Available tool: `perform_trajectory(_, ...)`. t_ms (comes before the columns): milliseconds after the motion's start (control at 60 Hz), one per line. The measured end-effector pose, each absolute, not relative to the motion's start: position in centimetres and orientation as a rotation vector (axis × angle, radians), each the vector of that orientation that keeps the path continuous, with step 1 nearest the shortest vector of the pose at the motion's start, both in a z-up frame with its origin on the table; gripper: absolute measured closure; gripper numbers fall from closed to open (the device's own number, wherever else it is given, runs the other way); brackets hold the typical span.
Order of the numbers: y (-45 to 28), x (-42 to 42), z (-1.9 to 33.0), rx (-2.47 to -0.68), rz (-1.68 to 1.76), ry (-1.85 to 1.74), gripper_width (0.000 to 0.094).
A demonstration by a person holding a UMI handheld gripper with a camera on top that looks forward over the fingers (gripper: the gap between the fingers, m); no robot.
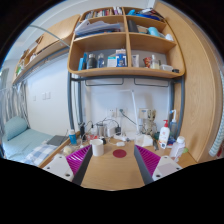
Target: Pour water
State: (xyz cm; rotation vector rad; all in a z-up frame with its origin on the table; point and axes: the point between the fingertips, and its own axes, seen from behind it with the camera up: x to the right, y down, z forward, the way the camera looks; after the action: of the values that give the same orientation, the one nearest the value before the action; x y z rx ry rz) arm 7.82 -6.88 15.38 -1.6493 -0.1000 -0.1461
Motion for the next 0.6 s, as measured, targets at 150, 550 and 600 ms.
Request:
perform_trajectory(150,-5.9,10.2,14.3,-1.647,-0.044,-0.106,0.0072)
perform_trajectory(550,-5.3,29.2,9.7,-1.643,-0.199,0.003,0.008)
perform_trajectory(600,-5.2,31.6,9.5,-1.637,-0.217,0.037,0.0083)
